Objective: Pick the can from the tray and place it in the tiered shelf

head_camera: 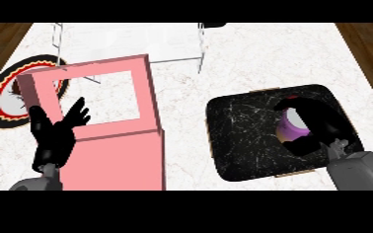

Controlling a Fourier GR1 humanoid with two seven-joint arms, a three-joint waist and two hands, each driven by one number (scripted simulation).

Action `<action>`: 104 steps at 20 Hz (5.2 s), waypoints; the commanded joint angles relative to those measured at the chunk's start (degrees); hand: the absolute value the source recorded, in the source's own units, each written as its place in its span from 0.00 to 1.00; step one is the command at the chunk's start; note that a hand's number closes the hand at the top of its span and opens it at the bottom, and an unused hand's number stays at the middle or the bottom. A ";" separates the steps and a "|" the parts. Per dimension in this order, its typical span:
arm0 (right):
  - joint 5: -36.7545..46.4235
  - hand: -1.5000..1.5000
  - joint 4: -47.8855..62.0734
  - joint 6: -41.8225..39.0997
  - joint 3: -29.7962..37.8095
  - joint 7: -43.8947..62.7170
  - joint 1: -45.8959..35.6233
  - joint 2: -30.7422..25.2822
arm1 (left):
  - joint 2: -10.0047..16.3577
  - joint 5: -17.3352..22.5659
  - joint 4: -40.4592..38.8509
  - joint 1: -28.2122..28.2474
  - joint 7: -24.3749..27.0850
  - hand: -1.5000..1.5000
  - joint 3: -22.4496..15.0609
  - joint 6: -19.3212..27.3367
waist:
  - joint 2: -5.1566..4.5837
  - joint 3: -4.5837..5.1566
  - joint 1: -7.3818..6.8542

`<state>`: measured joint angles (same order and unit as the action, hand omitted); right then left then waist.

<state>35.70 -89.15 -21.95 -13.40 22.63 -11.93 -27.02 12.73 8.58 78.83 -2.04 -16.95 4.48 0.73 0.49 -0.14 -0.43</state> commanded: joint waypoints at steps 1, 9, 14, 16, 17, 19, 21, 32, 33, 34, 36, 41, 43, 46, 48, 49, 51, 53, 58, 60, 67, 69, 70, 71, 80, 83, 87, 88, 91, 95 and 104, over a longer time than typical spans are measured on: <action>1.80 1.00 4.84 0.23 -1.91 -6.98 0.87 0.83 | -1.35 0.83 -1.42 -2.14 -1.83 0.50 -0.33 -0.65 | -0.56 0.12 0.28; 0.13 1.00 -7.77 -0.73 -0.56 -4.48 4.05 5.76 | -3.05 -1.93 -3.28 -1.77 1.09 0.50 -0.54 0.69 | -0.42 0.16 0.79; 15.15 1.00 -2.46 13.23 -20.26 5.55 -2.98 26.26 | -2.06 -1.49 -0.48 -2.84 -1.76 0.50 -1.36 -0.41 | -0.85 0.20 -2.51; 15.30 1.00 -0.37 16.28 -24.15 8.18 -7.64 26.55 | -2.46 -1.75 -1.27 -3.24 -1.11 0.50 -2.29 -1.25 | -1.26 0.29 -4.97; 14.20 1.00 0.60 19.34 -25.02 9.97 -8.79 26.65 | -2.72 -2.04 -1.06 -2.35 -0.02 0.50 -2.76 -1.56 | -1.29 0.24 -6.06; 13.19 1.00 -0.29 27.11 -29.55 13.44 -10.68 26.79 | -2.70 -2.00 -1.84 -3.18 -0.81 0.50 -2.96 -1.83 | -0.96 0.16 -5.22; 16.22 1.00 -0.41 32.23 -33.37 16.48 -14.47 26.88 | -2.70 -1.33 -2.43 -4.98 -1.70 0.50 -2.36 -1.75 | -0.75 0.23 -5.03; 25.14 1.00 -6.10 42.30 -41.41 48.47 -38.44 27.00 | -1.49 -1.48 -2.42 -3.42 -2.54 0.50 -1.27 -1.71 | 0.36 0.37 -3.04; 23.14 1.00 -7.68 39.65 -40.88 51.21 -41.21 27.00 | -2.88 -1.90 -2.03 -2.30 -1.41 0.50 -2.12 -1.17 | 0.32 0.36 -2.75; 23.49 1.00 -8.08 40.35 -41.12 52.80 -42.72 27.00 | -1.23 -1.23 -3.16 -4.54 -2.96 0.50 -0.31 -1.17 | 0.25 0.36 -2.41; 21.97 1.00 -5.96 37.84 -36.21 53.45 -48.47 26.99 | -2.15 -1.71 -2.65 -3.36 -1.74 0.50 -1.45 -1.46 | 0.14 0.40 -2.51; 17.95 1.00 -2.88 37.03 -30.90 56.60 -57.96 26.98 | -2.18 -2.18 -0.86 -2.69 -1.78 0.50 -1.40 -0.78 | 0.03 0.35 -2.60; 17.51 1.00 -2.65 35.84 -28.54 58.41 -61.14 26.98 | -2.87 -2.12 -2.60 -3.35 -1.31 0.50 -1.38 -0.66 | 0.09 0.38 -1.81; 15.16 1.00 1.95 36.50 -22.91 56.20 -67.15 26.98 | -2.79 -2.19 -2.53 -3.20 -1.08 0.50 -1.30 -0.87 | -0.22 0.37 -1.74; 13.67 1.00 5.48 36.92 -20.23 55.11 -69.92 26.98 | -2.09 -1.63 -1.78 -2.69 -1.52 0.50 -0.78 -1.57 | -0.33 0.35 -1.86; 13.89 1.00 6.68 37.11 -20.08 54.07 -69.22 26.98 | -2.34 -1.68 -1.94 -3.54 -1.89 0.50 -0.11 -0.42 | -0.40 0.30 -1.21; 12.20 1.00 11.28 36.45 -17.90 52.40 -73.75 26.98 | -2.14 -2.08 -2.87 -0.85 1.68 0.50 -0.51 -2.13 | -0.50 0.36 -1.67; 9.74 1.00 13.40 35.13 -14.90 50.58 -75.63 26.98 | -0.59 -0.22 -2.39 -1.79 0.14 0.50 1.21 -3.46 | -0.49 0.31 -1.36; 5.49 1.00 21.80 34.47 -11.68 41.81 -77.26 26.99 | -3.02 -2.47 -3.10 -2.67 0.28 0.50 -0.90 -1.45 | -0.74 0.28 -0.73; 5.11 1.00 23.81 33.80 -11.19 39.06 -76.33 27.00 | -1.32 -0.33 -1.96 -5.38 -3.41 0.50 1.30 -1.89 | -0.68 0.23 -0.35; 4.41 1.00 37.79 39.46 -11.22 32.07 -80.16 27.01 | -3.20 -2.24 -0.32 -1.47 -1.37 0.50 -0.29 -0.90 | -0.80 0.26 -1.31; 4.97 1.00 39.18 40.59 -10.95 30.47 -79.91 27.01 | -5.48 -3.60 2.95 1.38 -0.96 0.50 -2.49 0.48 | -0.71 0.23 -1.45; 2.96 1.00 40.44 42.22 -11.21 29.18 -80.07 27.01 | -2.72 -2.23 -1.25 -1.78 -0.59 0.50 0.09 -1.69 | -0.89 0.27 -1.43; 2.61 1.00 42.50 41.86 -9.28 27.43 -81.75 27.01 | -4.87 -4.17 -2.70 -4.26 -1.19 0.50 -1.67 0.72 | -1.06 0.28 -1.22; 1.23 1.00 50.78 50.17 -12.14 19.02 -78.82 27.02 | -3.79 -3.20 -1.14 0.26 0.56 0.50 -0.81 -1.90 | -1.10 0.28 -2.00; -1.10 1.00 53.08 47.49 -8.83 16.77 -84.25 27.02 | -4.11 -3.82 -0.22 -3.44 -2.20 0.50 -0.93 -0.13 | -0.95 0.24 -1.50; -1.89 1.00 55.81 48.15 -6.90 13.06 -84.80 27.02 | -2.62 -2.43 -0.54 -0.05 0.20 0.50 0.36 -3.09 | -0.95 0.24 -1.54; -2.36 1.00 56.42 48.50 -9.35 15.82 -85.61 27.02 | -1.62 -0.90 0.86 -0.36 -1.69 0.50 0.76 -4.71 | -0.93 0.27 -2.21; 0.02 1.00 60.32 43.51 -8.38 13.36 -87.06 26.86 | -2.03 -2.14 -2.48 -2.67 -0.54 0.50 1.45 -2.91 | -0.97 0.26 -0.97; -3.88 0.00 56.42 55.80 -4.52 16.16 -84.24 27.01 | -4.33 -2.90 -1.64 -2.46 -0.93 0.50 -0.10 -1.50 | -0.96 0.22 -1.08; -13.49 0.00 51.51 64.69 1.18 10.93 -84.01 27.01 | -3.78 -2.86 0.50 -1.01 -1.68 0.50 -0.23 -2.54 | -1.02 0.23 -2.09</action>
<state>25.54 -37.17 39.34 -14.64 35.36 -95.02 -0.06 10.26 5.18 80.52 -4.27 -18.02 5.71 -0.40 -0.29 -0.33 -2.22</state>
